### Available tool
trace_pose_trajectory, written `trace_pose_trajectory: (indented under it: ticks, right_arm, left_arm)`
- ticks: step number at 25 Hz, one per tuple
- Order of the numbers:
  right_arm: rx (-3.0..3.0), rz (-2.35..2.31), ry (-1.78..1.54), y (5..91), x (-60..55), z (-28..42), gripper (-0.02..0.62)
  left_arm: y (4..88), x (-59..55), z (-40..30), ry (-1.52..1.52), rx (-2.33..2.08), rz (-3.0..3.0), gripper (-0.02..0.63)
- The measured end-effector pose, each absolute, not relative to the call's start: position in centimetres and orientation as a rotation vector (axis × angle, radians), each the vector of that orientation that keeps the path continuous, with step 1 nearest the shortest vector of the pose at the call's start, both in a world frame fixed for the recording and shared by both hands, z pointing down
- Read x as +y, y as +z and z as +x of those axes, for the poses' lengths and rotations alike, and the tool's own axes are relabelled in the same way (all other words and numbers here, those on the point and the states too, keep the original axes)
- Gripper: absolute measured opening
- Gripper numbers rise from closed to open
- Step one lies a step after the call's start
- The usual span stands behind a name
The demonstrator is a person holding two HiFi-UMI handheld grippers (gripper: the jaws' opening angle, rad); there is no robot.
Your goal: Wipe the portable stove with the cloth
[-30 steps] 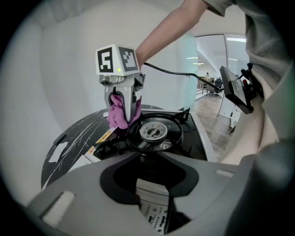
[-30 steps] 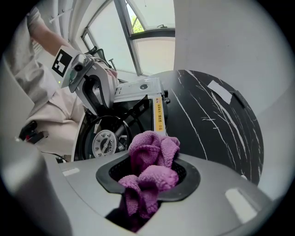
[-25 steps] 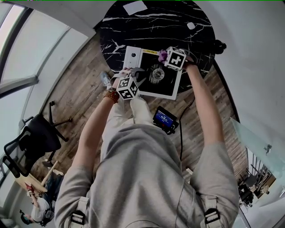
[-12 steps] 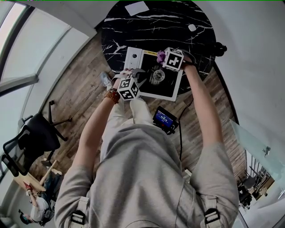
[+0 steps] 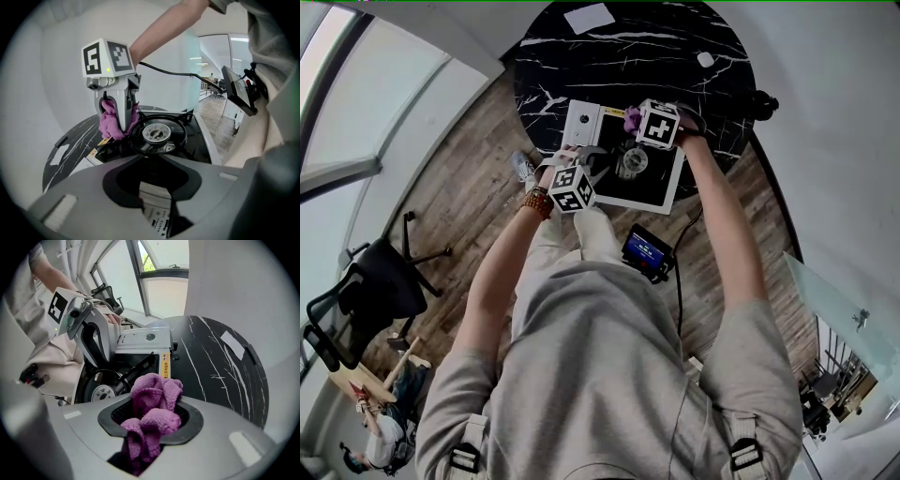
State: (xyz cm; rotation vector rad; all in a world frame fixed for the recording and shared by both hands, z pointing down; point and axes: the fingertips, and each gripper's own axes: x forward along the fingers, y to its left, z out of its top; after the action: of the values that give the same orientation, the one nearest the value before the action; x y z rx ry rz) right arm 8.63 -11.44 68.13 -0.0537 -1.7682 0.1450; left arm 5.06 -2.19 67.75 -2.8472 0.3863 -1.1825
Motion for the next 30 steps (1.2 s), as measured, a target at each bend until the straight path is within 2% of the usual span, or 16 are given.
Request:
trace_pose_trajectory:
  ticks: [19, 30]
  right_arm:
    - [-1.743, -0.118, 0.097, 68.4, -11.5, 6.5, 0.169]
    - [-1.72, -0.164, -0.077, 68.5, -10.9, 5.6, 0.181]
  left_arm:
    - [68.0, -2.2, 5.1, -1.193, 0.378, -2.85, 0.095]
    - [67.9, -2.2, 5.1, -1.197, 0.377, -2.844, 0.095]
